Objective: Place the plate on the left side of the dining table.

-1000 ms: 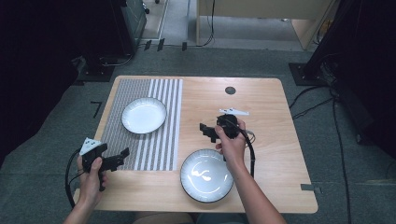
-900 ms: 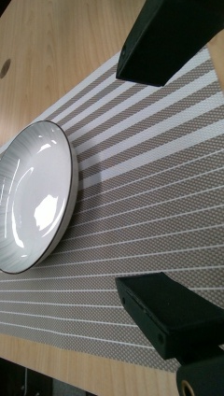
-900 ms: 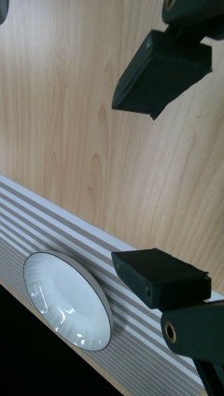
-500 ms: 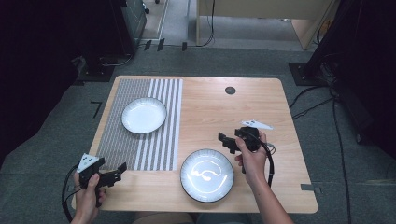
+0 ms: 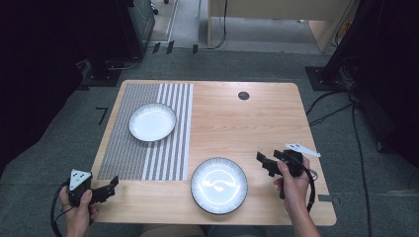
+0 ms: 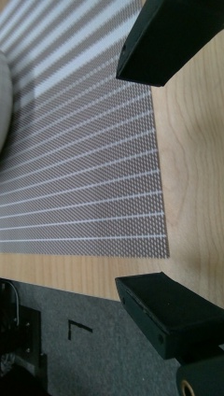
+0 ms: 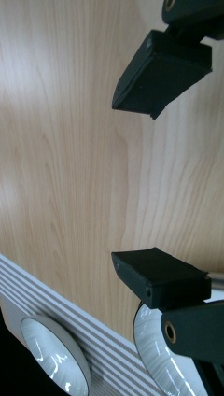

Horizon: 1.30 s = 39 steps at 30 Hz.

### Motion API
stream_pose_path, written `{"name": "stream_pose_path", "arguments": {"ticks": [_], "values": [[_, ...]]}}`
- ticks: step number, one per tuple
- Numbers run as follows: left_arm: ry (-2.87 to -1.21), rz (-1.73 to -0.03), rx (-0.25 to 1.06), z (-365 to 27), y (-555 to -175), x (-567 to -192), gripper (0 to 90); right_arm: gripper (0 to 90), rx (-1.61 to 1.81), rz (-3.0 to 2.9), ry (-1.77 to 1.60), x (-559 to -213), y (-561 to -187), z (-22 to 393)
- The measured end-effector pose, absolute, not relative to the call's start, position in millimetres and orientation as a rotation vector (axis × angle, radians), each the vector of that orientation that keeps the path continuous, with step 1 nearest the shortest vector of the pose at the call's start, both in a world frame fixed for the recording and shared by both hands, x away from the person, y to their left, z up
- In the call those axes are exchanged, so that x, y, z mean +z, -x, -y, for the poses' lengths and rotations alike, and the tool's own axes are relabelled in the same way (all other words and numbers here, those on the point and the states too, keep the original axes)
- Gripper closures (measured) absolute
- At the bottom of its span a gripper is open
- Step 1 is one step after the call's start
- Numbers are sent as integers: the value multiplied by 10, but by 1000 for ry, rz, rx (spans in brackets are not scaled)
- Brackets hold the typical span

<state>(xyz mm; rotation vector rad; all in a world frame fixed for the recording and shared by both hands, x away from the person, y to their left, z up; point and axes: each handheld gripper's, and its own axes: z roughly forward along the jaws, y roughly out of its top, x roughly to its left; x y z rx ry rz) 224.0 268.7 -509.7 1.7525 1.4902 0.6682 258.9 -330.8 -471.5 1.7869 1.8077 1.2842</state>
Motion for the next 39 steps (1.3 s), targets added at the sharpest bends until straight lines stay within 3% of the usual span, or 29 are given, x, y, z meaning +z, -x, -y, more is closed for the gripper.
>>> {"name": "stream_pose_path", "arguments": {"ticks": [16, 24, 39], "values": [[-1913, -1514, 634, -2598, -2324, -5187, 25, 226, 1146, -1710, -1831, -4912, -2179, 3907], [-1917, -1515, 638, -2591, -2326, -5188, 26, 225, 1089, -1673, -1864, -5025, -1996, 4163], [-1917, -1515, 637, -2591, -2326, -5189, 25, 209, 891, -1689, -1863, -5194, -1854, 4279]]}}
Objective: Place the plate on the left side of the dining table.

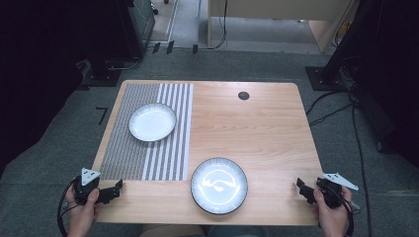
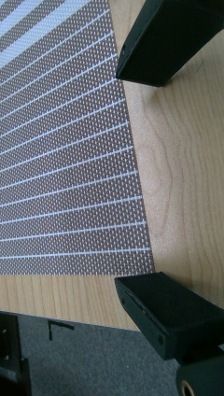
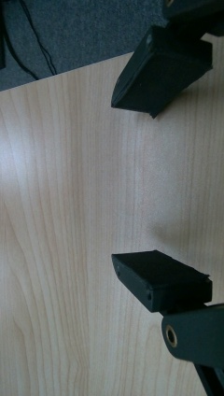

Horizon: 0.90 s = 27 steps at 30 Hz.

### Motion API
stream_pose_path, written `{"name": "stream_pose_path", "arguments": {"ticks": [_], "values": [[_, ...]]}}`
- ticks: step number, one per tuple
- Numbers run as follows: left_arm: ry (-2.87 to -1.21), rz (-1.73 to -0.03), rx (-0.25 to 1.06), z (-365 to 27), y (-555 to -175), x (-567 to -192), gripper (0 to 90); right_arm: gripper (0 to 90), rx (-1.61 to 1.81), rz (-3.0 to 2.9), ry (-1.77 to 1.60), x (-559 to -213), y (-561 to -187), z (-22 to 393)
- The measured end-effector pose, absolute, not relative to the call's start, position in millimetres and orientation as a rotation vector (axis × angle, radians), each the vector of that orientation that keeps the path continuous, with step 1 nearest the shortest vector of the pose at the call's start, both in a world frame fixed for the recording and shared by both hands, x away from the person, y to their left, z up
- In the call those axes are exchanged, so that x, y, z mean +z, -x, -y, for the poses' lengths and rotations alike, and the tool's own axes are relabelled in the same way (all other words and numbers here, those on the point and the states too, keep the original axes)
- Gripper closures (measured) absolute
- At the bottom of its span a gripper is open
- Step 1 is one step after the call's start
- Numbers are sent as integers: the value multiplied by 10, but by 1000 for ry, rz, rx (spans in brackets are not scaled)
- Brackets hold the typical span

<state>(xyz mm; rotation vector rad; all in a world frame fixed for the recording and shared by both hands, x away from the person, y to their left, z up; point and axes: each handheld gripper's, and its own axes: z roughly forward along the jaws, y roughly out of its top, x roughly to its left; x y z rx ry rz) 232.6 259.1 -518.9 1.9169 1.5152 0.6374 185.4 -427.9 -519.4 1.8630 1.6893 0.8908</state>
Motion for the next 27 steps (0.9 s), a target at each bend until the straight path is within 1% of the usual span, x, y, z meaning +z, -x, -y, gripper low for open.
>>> {"name": "stream_pose_path", "arguments": {"ticks": [6, 9, 27], "values": [[-1917, -1515, 637, -2591, -2326, -5189, 25, 205, 828, -1703, -1818, -5211, -1859, 4220], [-1917, -1515, 637, -2591, -2325, -5188, 25, 152, 768, -1713, -1781, -5240, -1864, 4137], [-1918, -1515, 638, -2590, -2325, -5189, 25, 129, 770, -1702, -1778, -5254, -1856, 4128]]}}
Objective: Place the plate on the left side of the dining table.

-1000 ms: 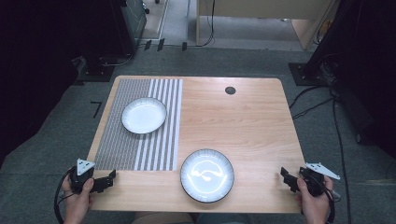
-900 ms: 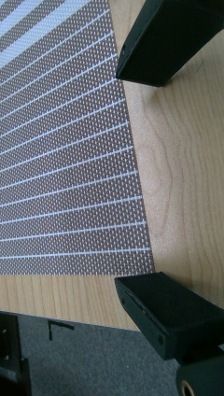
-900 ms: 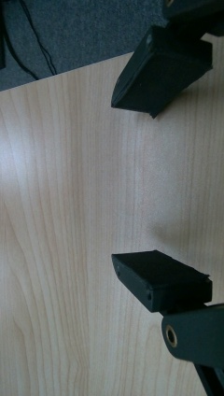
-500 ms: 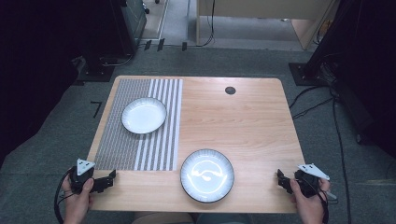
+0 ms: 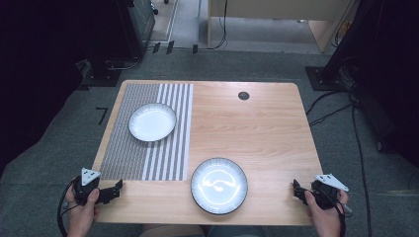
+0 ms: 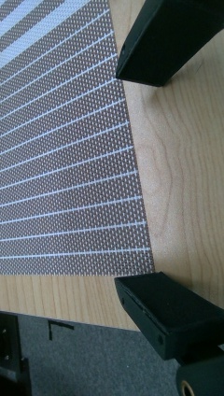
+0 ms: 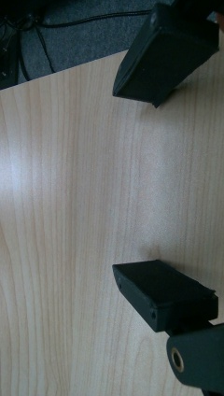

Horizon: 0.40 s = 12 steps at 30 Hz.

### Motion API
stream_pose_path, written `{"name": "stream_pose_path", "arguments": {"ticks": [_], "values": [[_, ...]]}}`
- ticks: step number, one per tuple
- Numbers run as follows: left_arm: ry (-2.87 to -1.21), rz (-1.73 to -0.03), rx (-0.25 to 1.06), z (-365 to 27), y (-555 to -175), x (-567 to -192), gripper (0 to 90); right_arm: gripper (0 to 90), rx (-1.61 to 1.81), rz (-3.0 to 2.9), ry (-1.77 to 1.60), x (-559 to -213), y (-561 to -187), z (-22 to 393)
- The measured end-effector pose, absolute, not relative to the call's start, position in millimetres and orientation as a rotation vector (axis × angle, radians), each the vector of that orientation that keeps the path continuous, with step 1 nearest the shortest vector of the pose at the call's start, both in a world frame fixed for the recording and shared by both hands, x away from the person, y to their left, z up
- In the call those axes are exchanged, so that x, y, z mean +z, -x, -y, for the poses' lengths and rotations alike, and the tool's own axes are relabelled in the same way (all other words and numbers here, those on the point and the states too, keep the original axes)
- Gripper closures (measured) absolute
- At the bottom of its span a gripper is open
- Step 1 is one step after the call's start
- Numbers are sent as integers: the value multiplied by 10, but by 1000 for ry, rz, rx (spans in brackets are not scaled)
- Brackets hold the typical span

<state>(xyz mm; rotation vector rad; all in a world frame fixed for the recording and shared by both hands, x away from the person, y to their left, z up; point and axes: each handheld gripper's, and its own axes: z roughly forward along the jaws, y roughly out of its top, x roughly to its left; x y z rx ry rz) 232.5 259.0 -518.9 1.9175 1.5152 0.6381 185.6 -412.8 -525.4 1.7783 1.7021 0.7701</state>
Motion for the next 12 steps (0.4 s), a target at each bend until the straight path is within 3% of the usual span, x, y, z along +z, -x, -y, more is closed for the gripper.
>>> {"name": "stream_pose_path", "arguments": {"ticks": [12], "values": [[-1918, -1516, 638, -2590, -2325, -5189, 25, 90, 755, -1688, -1799, -5256, -1869, 4129]]}}
